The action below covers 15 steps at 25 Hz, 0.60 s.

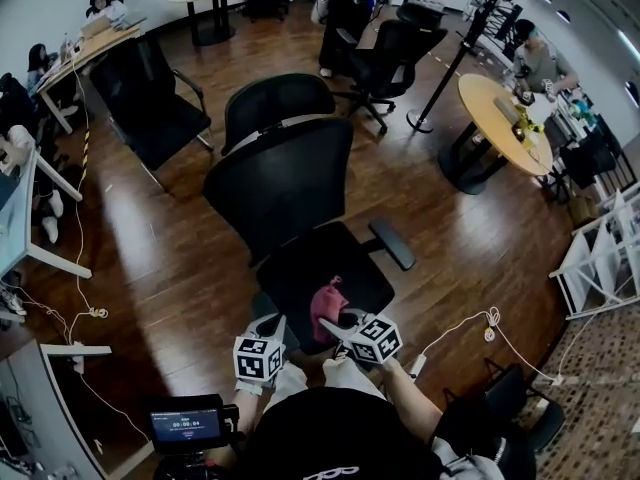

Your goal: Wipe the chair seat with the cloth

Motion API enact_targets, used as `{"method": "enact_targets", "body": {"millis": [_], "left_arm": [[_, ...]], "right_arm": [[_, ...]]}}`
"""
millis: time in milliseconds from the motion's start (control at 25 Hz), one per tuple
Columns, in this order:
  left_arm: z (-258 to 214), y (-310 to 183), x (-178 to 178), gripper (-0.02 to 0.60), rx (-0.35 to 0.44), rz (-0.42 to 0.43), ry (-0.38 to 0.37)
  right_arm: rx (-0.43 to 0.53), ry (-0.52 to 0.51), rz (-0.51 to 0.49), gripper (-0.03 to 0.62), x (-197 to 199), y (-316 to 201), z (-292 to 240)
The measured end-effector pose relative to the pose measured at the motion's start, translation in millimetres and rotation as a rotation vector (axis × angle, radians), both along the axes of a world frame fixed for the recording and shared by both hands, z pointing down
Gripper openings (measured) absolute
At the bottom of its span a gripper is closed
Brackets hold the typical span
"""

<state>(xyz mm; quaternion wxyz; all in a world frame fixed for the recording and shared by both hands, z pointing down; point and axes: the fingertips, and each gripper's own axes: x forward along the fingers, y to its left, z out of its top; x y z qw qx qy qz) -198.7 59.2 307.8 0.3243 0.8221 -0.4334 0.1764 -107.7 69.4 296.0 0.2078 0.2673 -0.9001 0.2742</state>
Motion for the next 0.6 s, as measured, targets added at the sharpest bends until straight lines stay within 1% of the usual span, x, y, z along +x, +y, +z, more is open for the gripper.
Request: {"method": "enact_targets", "body": {"millis": [160, 240, 320, 400, 600], "left_arm": [[7.4, -3.9, 7.9, -0.006, -0.026, -0.031, -0.021], [12.5, -18.3, 28.9, -0.006, -0.029, -0.050, -0.036], [15.2, -44.1, 57.2, -0.006, -0.015, -0.066, -0.043], [22.6, -54.8, 72.3, -0.006, -0.025, -0.083, -0.050], [60.5, -53.8, 61.2, -0.006, -0.094, -0.171, -0.065]], "right_arm": [[-0.022, -0.012, -0.023, 0.075, 7.2, -11.9, 10.5], [-0.018, -0.021, -0.039, 0.075, 26.7, -29.5, 17.8], [-0.008, -0.027, -0.054, 0.075, 50.9, -57.1, 23.9], [-0.021, -0.033, -0.081, 0.075, 59.2, -70.1, 30.2], [-0.074, -0.017, -0.160, 0.075, 44.7, -80.4, 71.4]]}}
